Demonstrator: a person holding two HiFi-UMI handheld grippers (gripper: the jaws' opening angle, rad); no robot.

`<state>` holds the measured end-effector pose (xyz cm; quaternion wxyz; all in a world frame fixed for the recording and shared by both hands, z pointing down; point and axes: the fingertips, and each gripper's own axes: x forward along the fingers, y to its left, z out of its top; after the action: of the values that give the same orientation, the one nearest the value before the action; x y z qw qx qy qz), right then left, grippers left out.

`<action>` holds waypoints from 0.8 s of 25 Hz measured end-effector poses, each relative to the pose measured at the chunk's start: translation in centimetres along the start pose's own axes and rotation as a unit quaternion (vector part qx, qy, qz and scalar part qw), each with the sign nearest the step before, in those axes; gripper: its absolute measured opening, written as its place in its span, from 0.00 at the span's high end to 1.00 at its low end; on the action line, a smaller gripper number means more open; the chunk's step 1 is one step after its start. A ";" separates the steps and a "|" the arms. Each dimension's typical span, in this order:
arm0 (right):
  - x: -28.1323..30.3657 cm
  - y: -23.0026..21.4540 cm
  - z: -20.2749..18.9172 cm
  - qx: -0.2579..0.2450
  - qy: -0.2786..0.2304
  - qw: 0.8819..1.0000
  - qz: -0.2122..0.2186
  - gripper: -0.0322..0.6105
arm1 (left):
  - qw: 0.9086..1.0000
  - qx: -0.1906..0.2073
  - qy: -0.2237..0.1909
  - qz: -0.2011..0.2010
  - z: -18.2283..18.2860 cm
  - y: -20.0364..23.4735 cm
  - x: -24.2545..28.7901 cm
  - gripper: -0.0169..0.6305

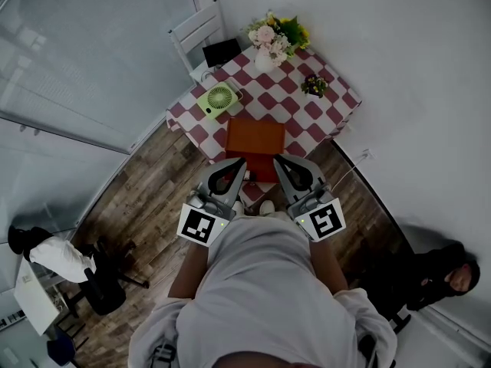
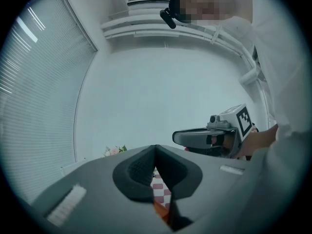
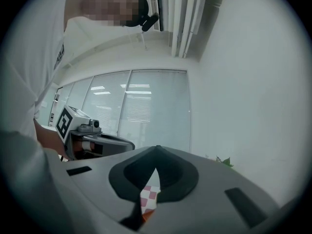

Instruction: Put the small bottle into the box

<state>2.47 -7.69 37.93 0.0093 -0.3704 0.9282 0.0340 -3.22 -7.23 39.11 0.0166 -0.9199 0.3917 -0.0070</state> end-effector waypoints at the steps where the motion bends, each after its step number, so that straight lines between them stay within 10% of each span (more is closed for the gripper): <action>1: -0.1 -0.1 -0.1 0.000 0.001 1.000 0.000 0.95 | 1.000 0.000 0.000 0.000 0.1 -0.1 0.1 0.98; 20: -1.1 -1.0 -0.2 0.010 -0.003 1.000 0.002 0.95 | 1.000 0.002 0.004 -0.007 0.5 -1.5 1.1 0.98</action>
<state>3.96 -7.61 38.09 0.0151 -0.3687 0.9291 0.0260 -1.31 -6.97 38.69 0.0164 -0.9226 0.3853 -0.0118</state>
